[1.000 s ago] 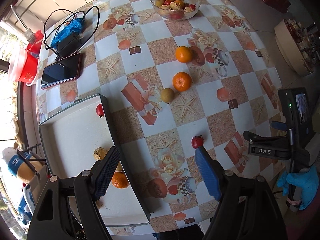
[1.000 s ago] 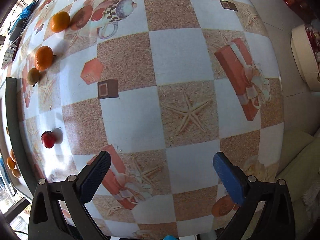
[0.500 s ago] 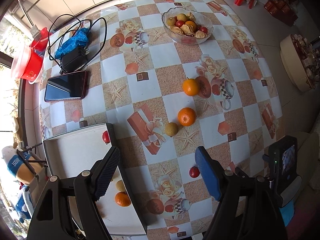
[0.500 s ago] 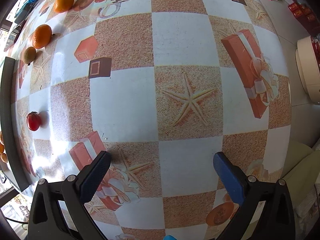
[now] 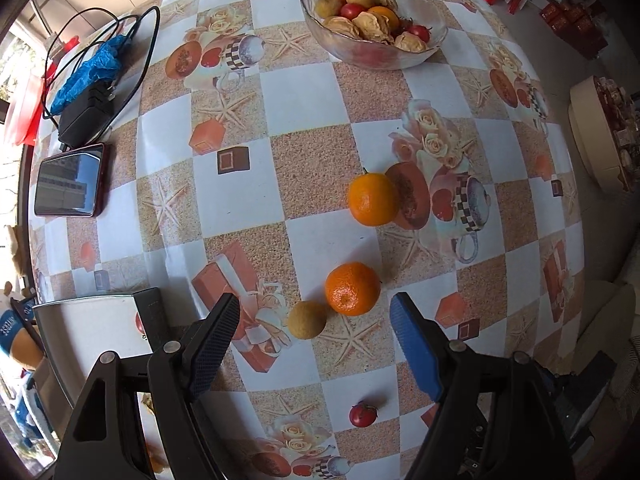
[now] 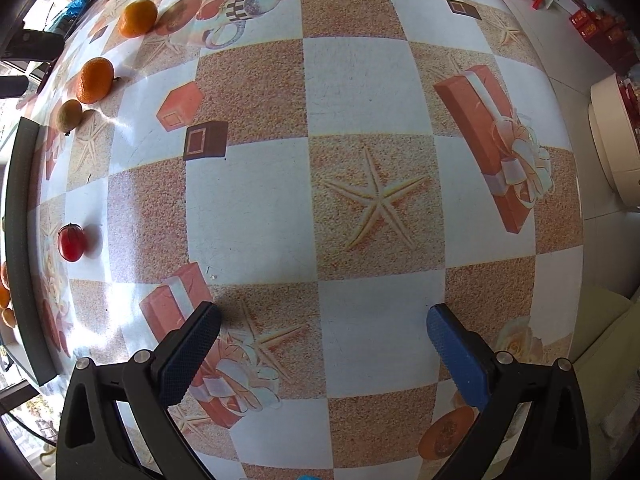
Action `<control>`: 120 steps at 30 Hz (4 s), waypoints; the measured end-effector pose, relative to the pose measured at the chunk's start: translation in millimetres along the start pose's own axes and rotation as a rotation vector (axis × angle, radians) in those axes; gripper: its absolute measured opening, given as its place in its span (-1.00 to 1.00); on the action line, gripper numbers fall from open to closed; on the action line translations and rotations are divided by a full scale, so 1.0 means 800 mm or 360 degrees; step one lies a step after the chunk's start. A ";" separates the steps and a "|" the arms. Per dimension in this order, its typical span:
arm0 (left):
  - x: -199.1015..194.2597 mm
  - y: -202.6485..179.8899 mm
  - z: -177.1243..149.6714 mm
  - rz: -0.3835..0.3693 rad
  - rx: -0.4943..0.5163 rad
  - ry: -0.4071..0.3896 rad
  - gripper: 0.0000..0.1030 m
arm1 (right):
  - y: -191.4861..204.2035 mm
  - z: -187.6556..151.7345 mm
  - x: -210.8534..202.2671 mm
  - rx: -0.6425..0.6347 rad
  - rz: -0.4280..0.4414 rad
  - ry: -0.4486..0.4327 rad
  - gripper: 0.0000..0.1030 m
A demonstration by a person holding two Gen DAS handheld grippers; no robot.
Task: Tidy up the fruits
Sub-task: 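Close left gripper on an orange while right tool approaches another red tomato, then close right gripper on the red tomato while left gripper lifts the orange, then carry the orange in left gripper and tomato in right gripper over the tray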
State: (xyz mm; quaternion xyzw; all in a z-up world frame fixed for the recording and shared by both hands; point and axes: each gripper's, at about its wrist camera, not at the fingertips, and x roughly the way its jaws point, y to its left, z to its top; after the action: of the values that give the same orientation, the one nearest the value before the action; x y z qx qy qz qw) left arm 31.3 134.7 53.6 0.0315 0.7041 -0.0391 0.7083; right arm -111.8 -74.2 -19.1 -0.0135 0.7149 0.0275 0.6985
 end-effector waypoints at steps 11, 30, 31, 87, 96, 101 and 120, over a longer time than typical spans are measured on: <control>0.059 -0.047 0.003 0.0116 0.0207 0.0095 -0.23 | 0.007 -0.009 -0.008 -0.0053 -0.0004 -0.0028 1.00; -0.010 0.032 -0.066 -0.0060 0.0013 -0.0102 -0.25 | 0.057 0.031 -0.022 -0.0103 0.0170 0.0051 1.00; -0.012 0.040 -0.074 -0.0057 -0.0004 -0.0098 -0.25 | 0.070 0.035 -0.026 -0.0134 0.0199 0.0036 1.00; -0.055 0.157 -0.261 -0.0027 -0.0300 -0.0129 -0.24 | 0.243 0.031 -0.091 -0.0447 0.0291 0.0056 -0.51; -0.058 0.184 -0.272 -0.0028 -0.0383 -0.0150 -0.24 | 0.280 0.033 -0.098 -0.0568 0.0284 0.0046 -0.51; -0.058 0.197 -0.278 -0.0032 -0.0419 -0.0153 -0.24 | 0.298 0.032 -0.101 -0.0619 0.0290 0.0040 -0.51; -0.054 0.227 -0.292 -0.0043 -0.0501 -0.0149 -0.24 | 0.352 0.028 -0.107 -0.0754 0.0317 0.0043 -0.51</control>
State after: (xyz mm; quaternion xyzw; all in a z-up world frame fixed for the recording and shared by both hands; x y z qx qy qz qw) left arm -183.0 339.3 93.2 -0.0912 0.6681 0.0607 0.7359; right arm -104.0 206.9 71.8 -0.1066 0.6956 0.2627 0.6601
